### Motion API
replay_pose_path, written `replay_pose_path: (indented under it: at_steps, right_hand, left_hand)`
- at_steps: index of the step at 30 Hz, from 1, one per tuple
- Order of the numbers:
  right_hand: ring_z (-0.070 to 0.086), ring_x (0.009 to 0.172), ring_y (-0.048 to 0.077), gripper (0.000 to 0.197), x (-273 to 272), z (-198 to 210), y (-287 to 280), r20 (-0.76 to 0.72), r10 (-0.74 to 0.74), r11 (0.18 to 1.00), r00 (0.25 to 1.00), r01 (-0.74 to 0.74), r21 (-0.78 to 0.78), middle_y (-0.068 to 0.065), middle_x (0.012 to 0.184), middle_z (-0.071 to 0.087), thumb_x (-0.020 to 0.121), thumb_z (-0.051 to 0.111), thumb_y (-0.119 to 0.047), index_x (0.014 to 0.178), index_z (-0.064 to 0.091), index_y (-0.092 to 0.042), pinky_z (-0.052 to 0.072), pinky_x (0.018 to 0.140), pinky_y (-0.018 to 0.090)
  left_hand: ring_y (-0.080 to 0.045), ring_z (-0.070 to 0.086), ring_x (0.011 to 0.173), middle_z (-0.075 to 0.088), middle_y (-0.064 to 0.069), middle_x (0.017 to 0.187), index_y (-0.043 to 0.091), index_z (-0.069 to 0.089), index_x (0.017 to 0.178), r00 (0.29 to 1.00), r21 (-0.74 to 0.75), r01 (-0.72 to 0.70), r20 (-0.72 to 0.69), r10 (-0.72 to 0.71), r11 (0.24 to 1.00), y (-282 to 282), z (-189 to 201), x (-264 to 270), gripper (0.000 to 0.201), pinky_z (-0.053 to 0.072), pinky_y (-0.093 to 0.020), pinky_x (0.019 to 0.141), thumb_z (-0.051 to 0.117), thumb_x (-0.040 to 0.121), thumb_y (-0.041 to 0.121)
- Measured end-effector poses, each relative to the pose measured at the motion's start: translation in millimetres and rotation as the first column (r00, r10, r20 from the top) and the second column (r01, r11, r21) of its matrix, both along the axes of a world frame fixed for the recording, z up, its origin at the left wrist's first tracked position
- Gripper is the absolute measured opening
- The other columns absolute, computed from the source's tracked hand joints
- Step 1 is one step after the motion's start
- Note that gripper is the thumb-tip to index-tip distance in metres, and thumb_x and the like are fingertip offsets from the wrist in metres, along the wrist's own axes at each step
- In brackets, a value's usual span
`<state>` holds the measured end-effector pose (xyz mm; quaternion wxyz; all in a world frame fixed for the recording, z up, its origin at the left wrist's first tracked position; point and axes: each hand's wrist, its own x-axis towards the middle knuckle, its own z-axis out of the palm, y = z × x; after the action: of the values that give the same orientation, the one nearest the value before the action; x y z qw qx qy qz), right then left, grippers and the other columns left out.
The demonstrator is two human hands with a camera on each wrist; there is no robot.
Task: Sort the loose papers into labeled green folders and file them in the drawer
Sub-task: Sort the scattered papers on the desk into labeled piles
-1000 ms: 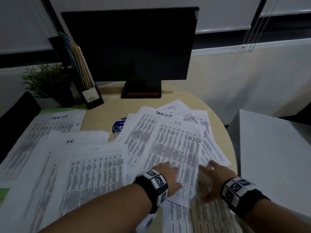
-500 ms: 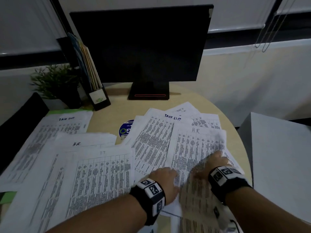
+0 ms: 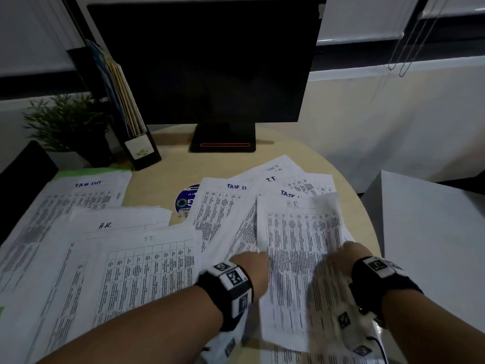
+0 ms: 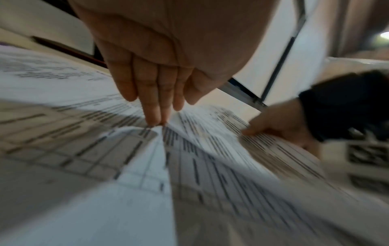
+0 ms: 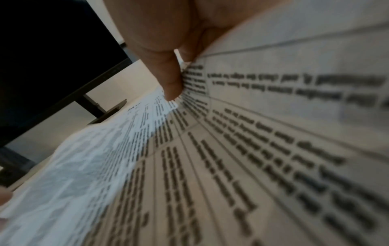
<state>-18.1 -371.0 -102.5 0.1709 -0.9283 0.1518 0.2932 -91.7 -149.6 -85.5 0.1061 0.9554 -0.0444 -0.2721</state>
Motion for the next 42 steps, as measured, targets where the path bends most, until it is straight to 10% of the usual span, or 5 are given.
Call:
replay_pose_path:
  at_steps: [13,19,32,38,42]
  right_hand:
    - [0.056,0.112,0.033,0.041,0.5,-4.4,-5.8,0.016,-0.068,0.997,0.998,0.067,0.049,0.02,0.121,0.059,0.089,0.062,-0.027,0.119,0.056,0.001,0.037,0.075,0.026]
    - [0.054,0.083,0.026,0.016,0.9,-3.8,-2.9,0.01,0.006,0.999,1.0,-0.006,0.039,0.011,0.093,0.053,0.092,0.055,-0.02,0.093,0.046,-0.007,0.039,0.068,0.025]
    - [0.054,0.089,0.019,0.048,-12.4,17.1,12.1,-0.129,0.242,0.967,0.962,-0.249,-0.044,0.002,0.093,0.057,0.081,0.061,-0.059,0.096,0.056,-0.013,0.044,0.074,0.024]
    - [0.053,0.112,0.024,0.036,-13.0,22.1,10.8,-0.071,0.203,0.978,0.977,-0.206,-0.04,0.011,0.129,0.054,0.1,0.04,-0.026,0.125,0.055,-0.005,0.04,0.096,0.026]
    - [0.057,0.086,0.025,0.023,-13.9,24.5,10.7,-0.04,0.157,0.987,0.987,-0.156,0.038,0.011,0.099,0.059,0.099,0.039,-0.013,0.105,0.06,-0.004,0.044,0.083,0.024]
  left_hand:
    - [-0.03,0.045,0.125,0.041,-0.014,0.137,0.007,0.032,0.137,0.937,0.187,-0.35,0.047,0.347,0.918,53.7,-8.3,51.5,0.079,0.042,-0.041,0.102,0.068,0.08,0.048]
    - [-0.024,0.063,0.101,0.064,-0.008,0.109,0.005,0.062,0.112,0.941,0.154,-0.335,0.011,0.338,0.929,49.6,2.4,51.8,0.046,0.051,-0.027,0.079,0.07,0.081,0.037]
    - [-0.034,0.029,0.138,0.018,-0.012,0.152,0.02,0.006,0.15,0.928,0.14,-0.358,-0.05,0.368,0.923,36.7,-1.7,34.9,0.132,0.038,-0.048,0.106,0.082,0.051,0.064]
    - [-0.026,0.06,0.098,0.058,-0.004,0.108,0.01,0.046,0.125,0.897,0.091,-0.427,-0.083,0.434,0.9,43.8,0.2,47.5,0.081,0.052,-0.04,0.086,0.079,0.064,0.052]
    - [-0.029,0.055,0.11,0.046,-0.011,0.13,0.013,0.047,0.128,0.93,0.139,-0.359,-0.035,0.366,0.923,42.9,1.4,47.3,0.073,0.049,-0.039,0.091,0.062,0.076,0.062]
